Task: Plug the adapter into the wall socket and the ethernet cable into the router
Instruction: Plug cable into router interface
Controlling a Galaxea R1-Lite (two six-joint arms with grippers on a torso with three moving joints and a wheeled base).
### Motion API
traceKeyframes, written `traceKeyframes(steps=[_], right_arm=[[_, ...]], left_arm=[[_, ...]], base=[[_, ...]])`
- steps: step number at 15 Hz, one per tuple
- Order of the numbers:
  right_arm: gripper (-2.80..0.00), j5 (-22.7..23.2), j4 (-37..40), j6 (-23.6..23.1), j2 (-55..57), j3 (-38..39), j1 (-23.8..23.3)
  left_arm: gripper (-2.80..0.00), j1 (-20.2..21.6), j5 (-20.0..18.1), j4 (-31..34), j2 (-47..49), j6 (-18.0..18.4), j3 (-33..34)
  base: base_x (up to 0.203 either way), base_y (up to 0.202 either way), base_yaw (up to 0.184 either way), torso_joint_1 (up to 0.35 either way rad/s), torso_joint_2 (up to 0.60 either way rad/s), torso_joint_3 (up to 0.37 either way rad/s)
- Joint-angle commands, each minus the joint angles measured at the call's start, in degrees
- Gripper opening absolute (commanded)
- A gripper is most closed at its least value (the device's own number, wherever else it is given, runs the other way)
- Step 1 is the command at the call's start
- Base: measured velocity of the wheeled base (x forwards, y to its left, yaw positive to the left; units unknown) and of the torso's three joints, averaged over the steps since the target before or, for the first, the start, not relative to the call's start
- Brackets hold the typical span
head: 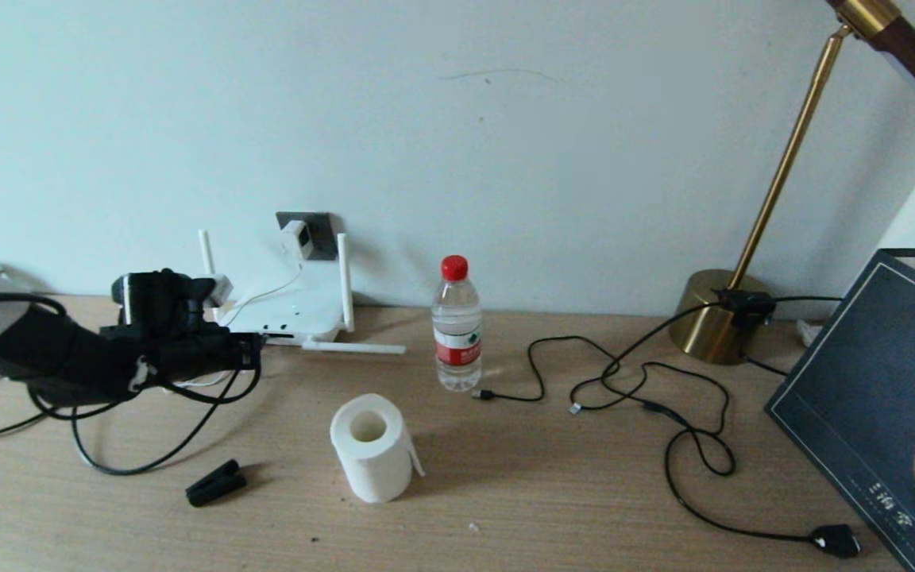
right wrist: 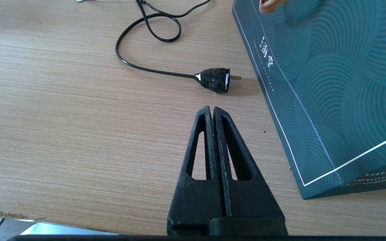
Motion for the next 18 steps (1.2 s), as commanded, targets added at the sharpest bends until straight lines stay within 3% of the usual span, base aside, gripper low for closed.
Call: traceKeyframes(steps=[1,18], right_arm=[[-2.8,0.03,0.11,-0.01,0.05,0.01,0.0],[-2.8,0.03,0.11,-0.03,0.05,0.01,0.07]], left_arm=[[-2.8,0.05,-0.03,0.05,-0.1,0.07,-0.06],[-2.8,-1.36,0.15,0.05,0.17,0.08,-0.15]], base=[[0.0,0.0,0.0,0.0,0.0,0.0],[0.0,0.0,0.0,0.0,0.0,0.0]])
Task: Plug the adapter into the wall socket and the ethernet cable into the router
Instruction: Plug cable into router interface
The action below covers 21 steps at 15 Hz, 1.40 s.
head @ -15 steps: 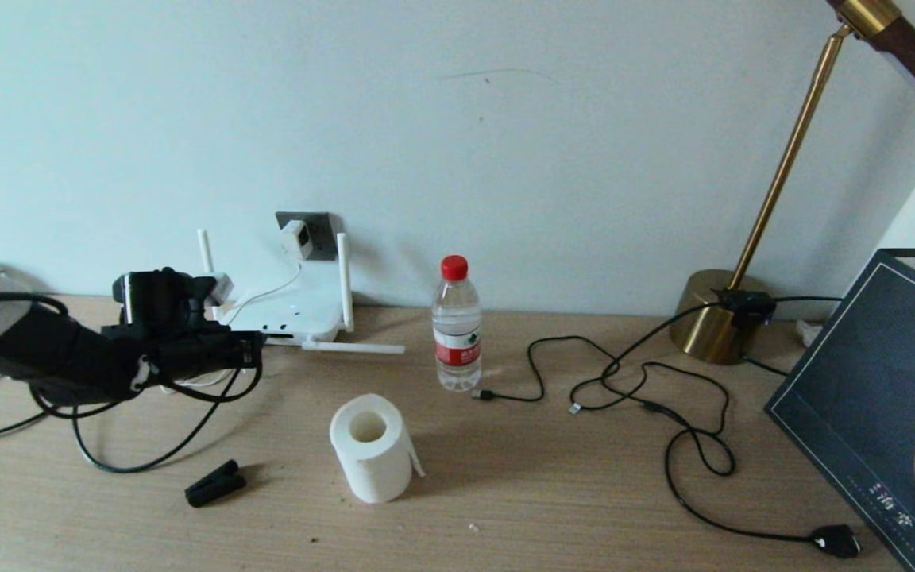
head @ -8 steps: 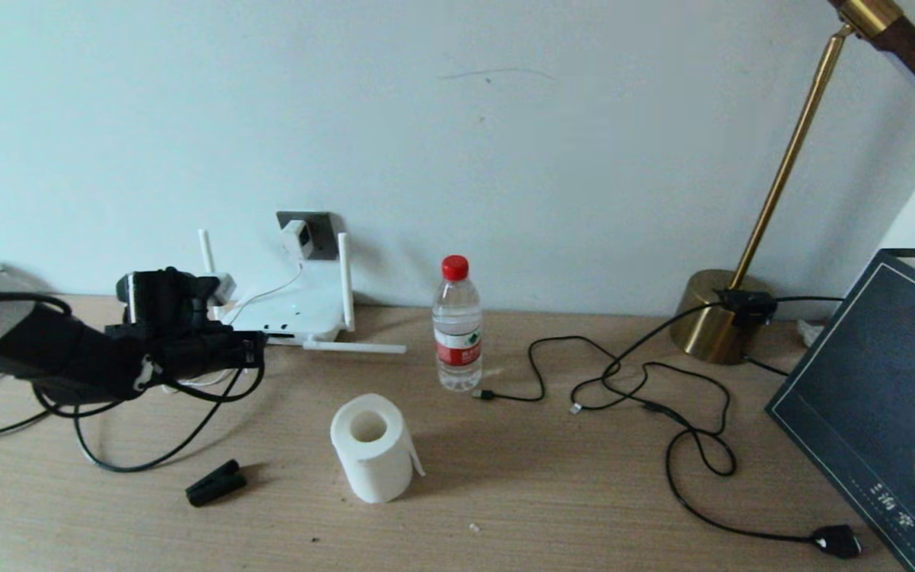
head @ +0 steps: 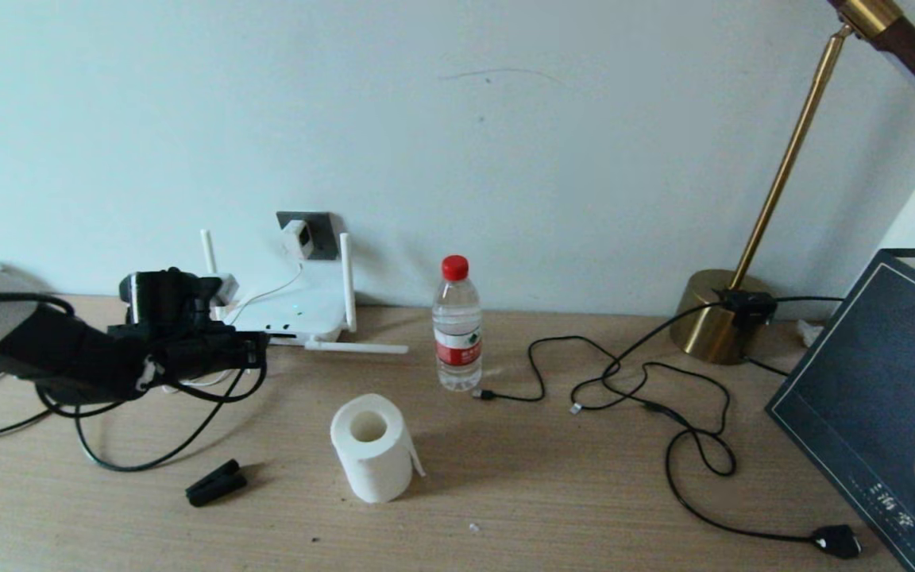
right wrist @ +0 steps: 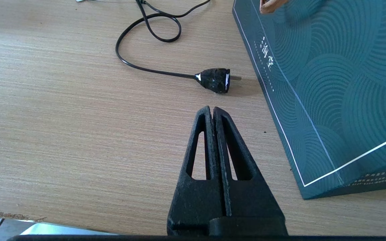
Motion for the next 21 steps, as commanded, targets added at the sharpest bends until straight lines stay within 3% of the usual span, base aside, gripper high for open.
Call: traceKeyframes(steps=[1,21], right_arm=[[-2.8,0.04,0.11,0.0,0.05,0.01,0.0],[-2.8,0.04,0.11,0.0,0.05,0.01,0.0]], left_arm=[[-2.8,0.03,-0.07,-0.07,0.03,0.11,0.01],[-2.8,-0.14,-0.07,0.34,-1.26,0.64,-0.01]], base=[[0.0,0.0,0.0,0.0,0.0,0.0],[0.0,0.0,0.0,0.0,0.0,0.0]])
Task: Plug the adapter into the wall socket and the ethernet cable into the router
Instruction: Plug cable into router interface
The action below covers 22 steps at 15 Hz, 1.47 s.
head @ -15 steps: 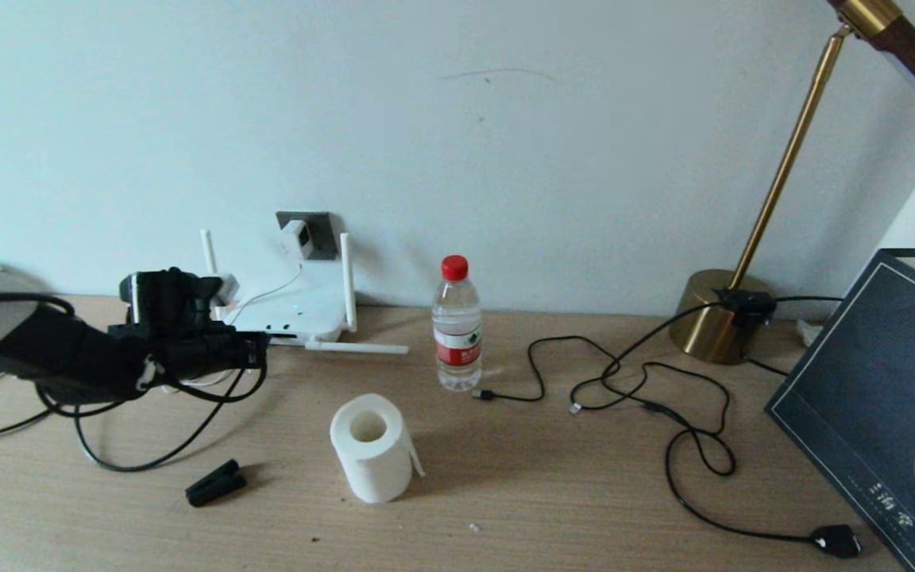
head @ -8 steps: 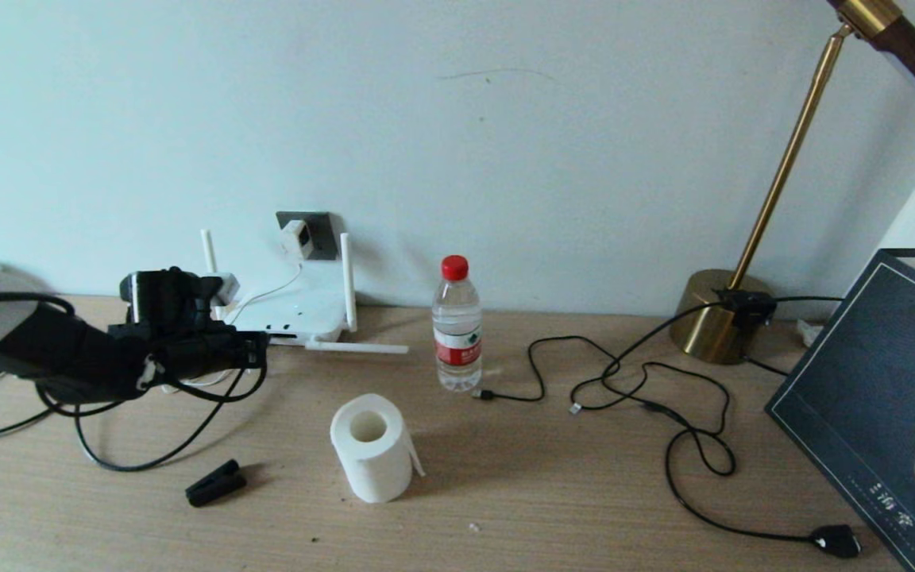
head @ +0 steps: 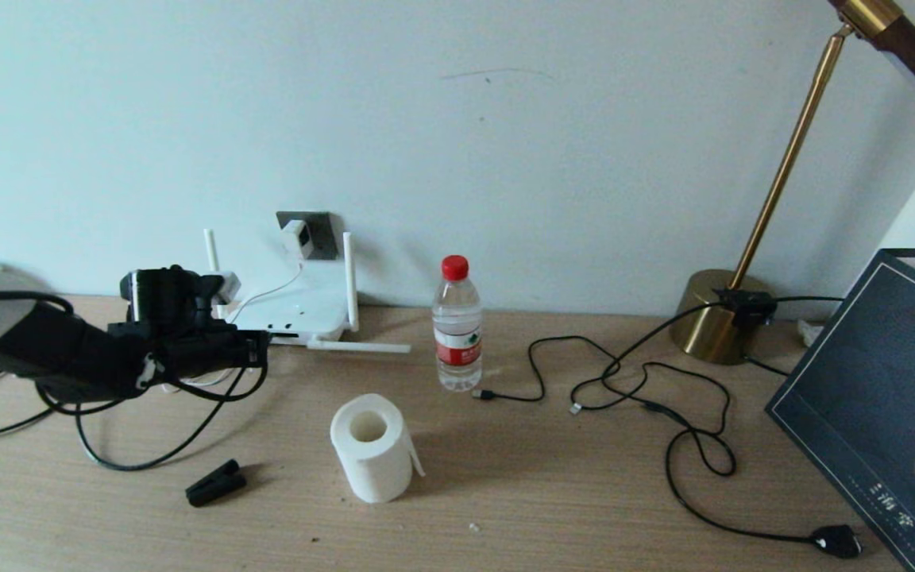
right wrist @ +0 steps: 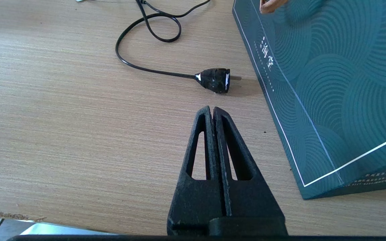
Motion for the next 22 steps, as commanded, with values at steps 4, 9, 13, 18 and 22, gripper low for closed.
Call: traceKeyframes(steps=[4,9,13,18,22], right_arm=[[-2.8,0.03,0.09,-0.03,0.05,0.01,0.0],[-2.8,0.03,0.09,0.01,0.05,0.01,0.0],[-2.8,0.03,0.09,0.02,0.05,0.01,0.0],[-2.8,0.03,0.09,-0.02,0.05,0.01,0.0],[-2.8,0.03,0.09,0.02,0.05,0.01,0.0]], left_arm=[[-2.8,0.04,0.01,-0.03,-0.48,0.48,0.23],[-2.8,0.21,0.01,0.19,-1.36,1.58,-0.41],[-2.8,-0.05,0.01,0.19,-1.21,1.62,-0.65],[-2.8,0.13,-0.04,0.19,-1.07,1.62,-0.3],[-2.8,0.04,-0.07,0.5,-0.83,1.62,-0.56]], base=[[0.0,0.0,0.0,0.0,0.0,0.0],[0.0,0.0,0.0,0.0,0.0,0.0],[0.0,0.0,0.0,0.0,0.0,0.0],[0.0,0.0,0.0,0.0,0.0,0.0],[0.0,0.0,0.0,0.0,0.0,0.0]])
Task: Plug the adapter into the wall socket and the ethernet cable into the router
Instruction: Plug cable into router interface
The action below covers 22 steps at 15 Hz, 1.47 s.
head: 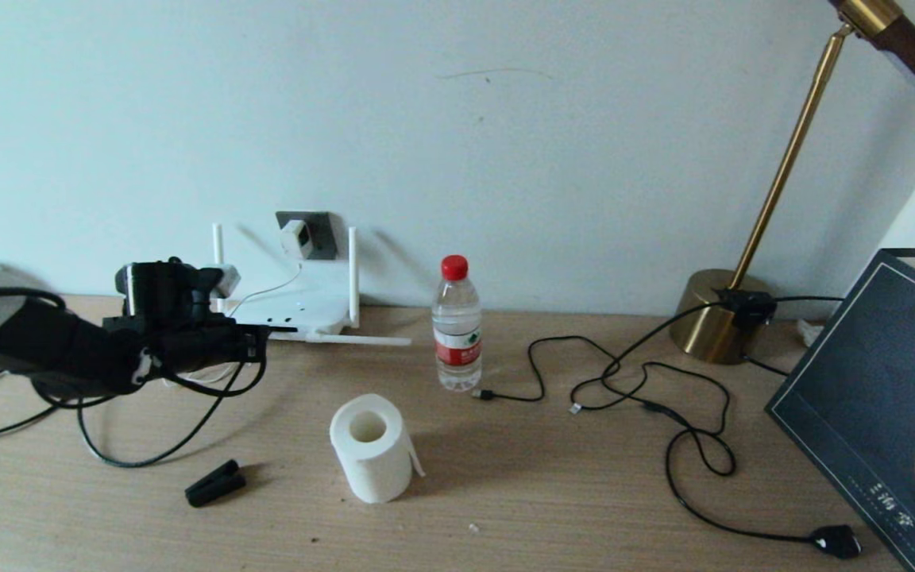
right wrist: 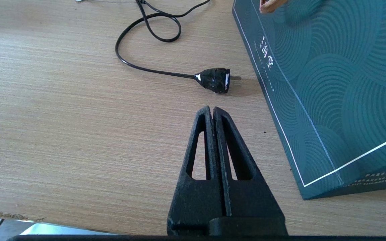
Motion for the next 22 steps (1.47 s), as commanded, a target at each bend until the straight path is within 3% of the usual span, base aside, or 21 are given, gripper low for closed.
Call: traceKeyframes(steps=[1,22], right_arm=[[-2.8,0.05,0.11,0.02,0.05,0.01,0.0],[-2.8,0.05,0.11,0.02,0.05,0.01,0.0]], left_arm=[[-2.8,0.01,-0.03,0.58,0.18,0.04,-0.16],[-2.8,-0.25,-0.03,3.4,0.83,0.13,-1.27]], base=[[0.0,0.0,0.0,0.0,0.0,0.0],[0.0,0.0,0.0,0.0,0.0,0.0]])
